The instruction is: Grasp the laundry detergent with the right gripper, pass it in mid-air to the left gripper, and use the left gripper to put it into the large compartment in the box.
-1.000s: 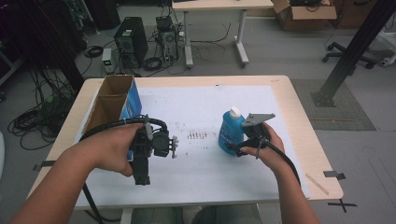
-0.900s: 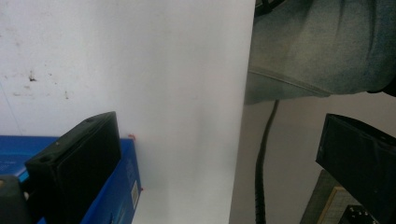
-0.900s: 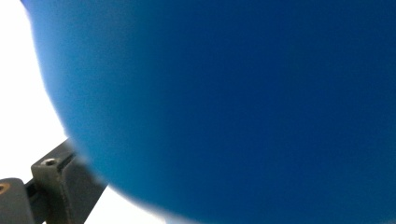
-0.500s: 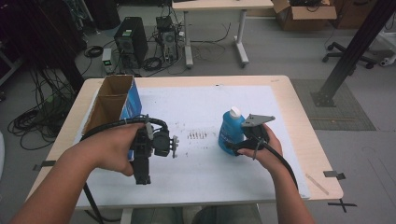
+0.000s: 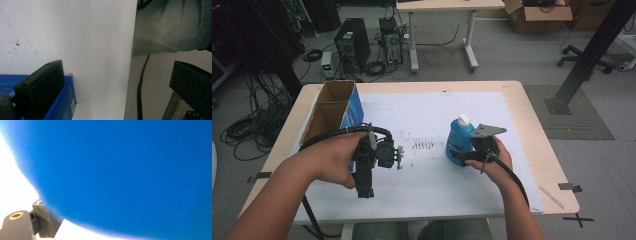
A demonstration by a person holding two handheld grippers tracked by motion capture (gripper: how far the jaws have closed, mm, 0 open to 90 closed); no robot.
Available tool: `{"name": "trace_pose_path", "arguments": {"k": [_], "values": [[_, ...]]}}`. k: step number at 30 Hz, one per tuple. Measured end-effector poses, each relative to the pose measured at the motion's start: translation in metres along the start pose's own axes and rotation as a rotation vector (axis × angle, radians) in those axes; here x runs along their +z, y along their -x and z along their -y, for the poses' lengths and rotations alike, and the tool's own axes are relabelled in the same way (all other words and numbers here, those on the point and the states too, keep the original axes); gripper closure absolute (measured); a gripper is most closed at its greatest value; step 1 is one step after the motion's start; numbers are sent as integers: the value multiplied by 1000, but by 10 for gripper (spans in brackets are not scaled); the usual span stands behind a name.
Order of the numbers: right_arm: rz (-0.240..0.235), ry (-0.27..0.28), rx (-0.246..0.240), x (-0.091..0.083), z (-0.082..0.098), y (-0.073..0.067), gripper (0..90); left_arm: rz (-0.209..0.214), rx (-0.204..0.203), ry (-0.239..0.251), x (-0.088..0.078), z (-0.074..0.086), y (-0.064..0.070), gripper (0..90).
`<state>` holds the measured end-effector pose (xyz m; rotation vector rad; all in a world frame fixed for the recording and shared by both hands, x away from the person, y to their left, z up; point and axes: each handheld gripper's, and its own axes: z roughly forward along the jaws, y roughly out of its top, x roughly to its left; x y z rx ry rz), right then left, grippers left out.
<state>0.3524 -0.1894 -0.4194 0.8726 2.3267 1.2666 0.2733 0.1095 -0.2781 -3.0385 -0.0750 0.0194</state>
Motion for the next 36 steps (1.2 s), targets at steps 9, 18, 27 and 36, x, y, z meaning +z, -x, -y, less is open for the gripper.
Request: {"name": "trace_pose_path", "arguments": {"k": [9, 18, 27, 36], "values": [[5, 18, 3, 0, 2, -1, 162, 1, -3, -1, 1, 1, -1, 4], [5, 36, 4, 1, 4, -1, 202, 0, 2, 4, 2, 0, -1, 4], [17, 56, 3, 1, 6, -3, 255, 2, -2, 1, 2, -1, -1, 4], [38, 75, -6, 2, 6, -5, 377, -1, -1, 4, 0, -1, -1, 4]]}}
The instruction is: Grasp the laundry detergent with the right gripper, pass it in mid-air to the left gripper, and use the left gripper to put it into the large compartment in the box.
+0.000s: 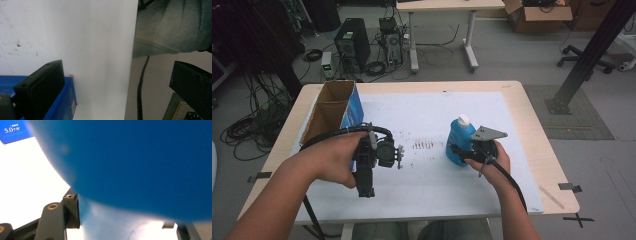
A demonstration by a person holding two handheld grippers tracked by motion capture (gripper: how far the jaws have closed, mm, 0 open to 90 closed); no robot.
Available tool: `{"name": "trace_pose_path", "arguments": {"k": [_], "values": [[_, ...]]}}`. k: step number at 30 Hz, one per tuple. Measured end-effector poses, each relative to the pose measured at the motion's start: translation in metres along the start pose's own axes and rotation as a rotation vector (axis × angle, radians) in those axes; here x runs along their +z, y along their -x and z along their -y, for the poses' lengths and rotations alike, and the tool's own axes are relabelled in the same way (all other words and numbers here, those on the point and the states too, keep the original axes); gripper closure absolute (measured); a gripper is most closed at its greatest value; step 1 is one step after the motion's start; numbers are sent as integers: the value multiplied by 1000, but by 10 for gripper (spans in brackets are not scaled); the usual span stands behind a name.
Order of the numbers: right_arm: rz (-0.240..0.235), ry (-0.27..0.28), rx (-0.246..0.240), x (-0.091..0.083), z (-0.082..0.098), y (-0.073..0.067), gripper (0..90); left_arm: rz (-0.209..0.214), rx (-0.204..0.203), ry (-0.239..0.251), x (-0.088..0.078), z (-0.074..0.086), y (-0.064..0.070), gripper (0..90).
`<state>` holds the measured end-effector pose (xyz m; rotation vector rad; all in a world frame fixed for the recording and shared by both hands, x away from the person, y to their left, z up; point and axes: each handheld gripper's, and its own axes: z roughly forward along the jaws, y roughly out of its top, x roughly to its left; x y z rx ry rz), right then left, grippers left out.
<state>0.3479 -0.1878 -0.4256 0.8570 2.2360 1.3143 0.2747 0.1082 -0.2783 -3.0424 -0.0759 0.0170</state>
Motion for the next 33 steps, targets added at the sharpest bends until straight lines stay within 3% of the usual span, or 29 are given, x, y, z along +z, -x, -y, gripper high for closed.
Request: {"name": "trace_pose_path", "arguments": {"k": [3, 20, 21, 32, 33], "values": [[-6, 6, -6, 1, 0, -2, 426, 0, 2, 1, 0, -1, 0, 4], [-27, 45, 12, -2, 1, 0, 463, -5, 8, 1, -2, -5, -1, 4], [-46, 63, 13, -7, -4, 1, 463, -6, 7, 0, -3, -6, -1, 4], [-129, 53, -51, -28, -27, -2, 462, -21, 2, 9, -13, -6, -3, 4], [-167, 56, -63, -34, -31, -4, 462, -22, 0, 12, -15, -6, -4, 4]]}}
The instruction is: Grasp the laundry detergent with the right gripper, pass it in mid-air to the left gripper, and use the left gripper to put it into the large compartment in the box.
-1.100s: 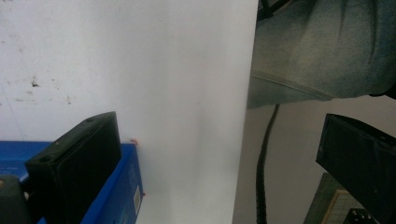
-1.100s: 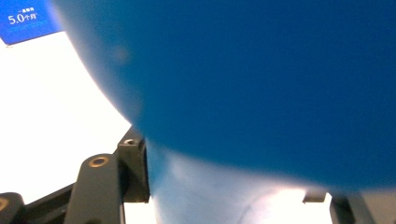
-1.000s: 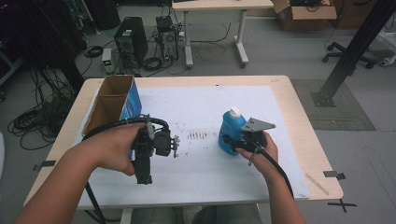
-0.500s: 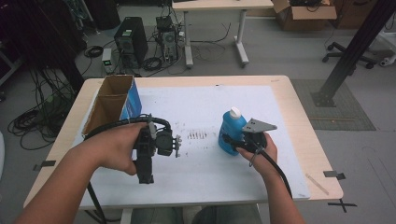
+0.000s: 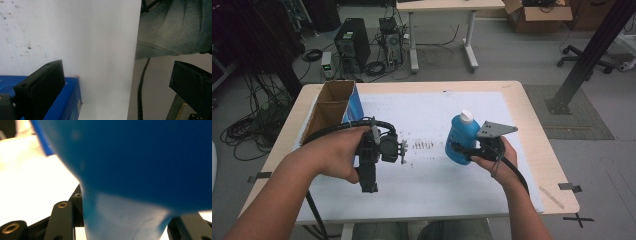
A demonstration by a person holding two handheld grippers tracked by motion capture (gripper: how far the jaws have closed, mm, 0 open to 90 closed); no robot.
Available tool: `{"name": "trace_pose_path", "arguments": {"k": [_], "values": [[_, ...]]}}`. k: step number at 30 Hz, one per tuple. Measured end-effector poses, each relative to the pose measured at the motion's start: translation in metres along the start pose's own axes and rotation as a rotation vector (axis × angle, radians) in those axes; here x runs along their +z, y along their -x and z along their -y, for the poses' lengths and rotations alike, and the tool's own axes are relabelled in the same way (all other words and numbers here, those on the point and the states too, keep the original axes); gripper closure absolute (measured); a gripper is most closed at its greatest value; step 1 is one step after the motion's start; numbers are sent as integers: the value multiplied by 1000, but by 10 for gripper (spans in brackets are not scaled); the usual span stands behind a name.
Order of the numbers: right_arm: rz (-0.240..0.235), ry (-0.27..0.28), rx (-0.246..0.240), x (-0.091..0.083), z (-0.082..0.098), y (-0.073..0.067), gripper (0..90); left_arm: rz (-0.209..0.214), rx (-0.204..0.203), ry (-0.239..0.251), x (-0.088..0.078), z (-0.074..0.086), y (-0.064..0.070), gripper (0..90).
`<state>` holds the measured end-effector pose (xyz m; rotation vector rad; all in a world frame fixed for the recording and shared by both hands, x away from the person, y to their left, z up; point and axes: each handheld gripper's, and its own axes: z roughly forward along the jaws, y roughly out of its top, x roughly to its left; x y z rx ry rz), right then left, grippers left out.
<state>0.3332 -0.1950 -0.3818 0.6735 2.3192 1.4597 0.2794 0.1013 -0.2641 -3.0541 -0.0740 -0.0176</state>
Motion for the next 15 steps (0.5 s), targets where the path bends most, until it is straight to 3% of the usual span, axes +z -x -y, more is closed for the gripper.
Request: {"name": "trace_pose_path", "arguments": {"k": [8, 15], "values": [[-122, -14, -78, -15, -18, -12, 460, -5, -3, 14, -8, -2, -4, 4], [-195, -43, -134, -17, -26, -20, 460, -8, -2, 19, -14, -5, -7, 4]]}}
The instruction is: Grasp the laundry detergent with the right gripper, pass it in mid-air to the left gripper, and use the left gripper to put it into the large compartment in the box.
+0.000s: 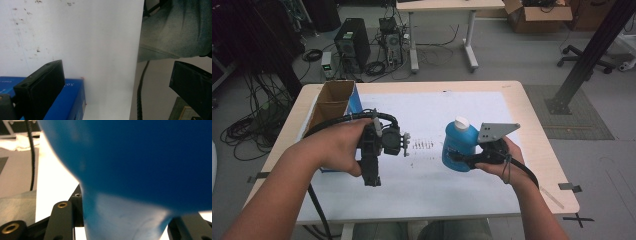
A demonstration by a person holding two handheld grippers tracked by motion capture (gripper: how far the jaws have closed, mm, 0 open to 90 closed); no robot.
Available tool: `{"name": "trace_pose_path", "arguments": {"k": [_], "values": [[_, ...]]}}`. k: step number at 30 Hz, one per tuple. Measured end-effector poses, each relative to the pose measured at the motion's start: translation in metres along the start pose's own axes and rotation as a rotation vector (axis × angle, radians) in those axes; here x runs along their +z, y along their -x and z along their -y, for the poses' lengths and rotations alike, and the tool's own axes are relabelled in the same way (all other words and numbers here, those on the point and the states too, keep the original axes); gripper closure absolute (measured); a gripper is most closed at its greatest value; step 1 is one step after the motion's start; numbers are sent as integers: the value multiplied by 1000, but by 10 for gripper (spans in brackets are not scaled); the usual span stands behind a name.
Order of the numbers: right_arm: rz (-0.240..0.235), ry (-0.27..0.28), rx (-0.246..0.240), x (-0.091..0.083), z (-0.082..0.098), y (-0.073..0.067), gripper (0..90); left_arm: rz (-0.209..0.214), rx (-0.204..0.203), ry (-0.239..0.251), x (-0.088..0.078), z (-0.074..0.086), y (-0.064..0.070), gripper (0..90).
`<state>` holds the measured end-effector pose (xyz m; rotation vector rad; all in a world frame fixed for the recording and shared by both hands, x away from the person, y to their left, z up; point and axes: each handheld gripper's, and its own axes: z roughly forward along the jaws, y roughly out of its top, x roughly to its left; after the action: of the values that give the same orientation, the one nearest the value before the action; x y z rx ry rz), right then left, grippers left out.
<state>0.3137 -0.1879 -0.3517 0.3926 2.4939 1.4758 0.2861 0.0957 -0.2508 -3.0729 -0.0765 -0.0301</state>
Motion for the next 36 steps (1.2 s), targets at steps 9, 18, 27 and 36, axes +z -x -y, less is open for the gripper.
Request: {"name": "trace_pose_path", "arguments": {"k": [9, 18, 27, 36], "values": [[-86, 12, -48, 6, -4, -8, 459, 8, -16, 2, -9, -5, -10, 4], [-150, 11, -79, 16, -4, -13, 458, 15, -9, -1, -12, -12, -15, 4], [-218, 11, -101, 32, -2, -18, 458, 22, 1, 1, -12, -20, -20, 4], [-247, 11, -112, 50, -3, -24, 458, 27, 13, 7, -12, -25, -21, 4]]}}
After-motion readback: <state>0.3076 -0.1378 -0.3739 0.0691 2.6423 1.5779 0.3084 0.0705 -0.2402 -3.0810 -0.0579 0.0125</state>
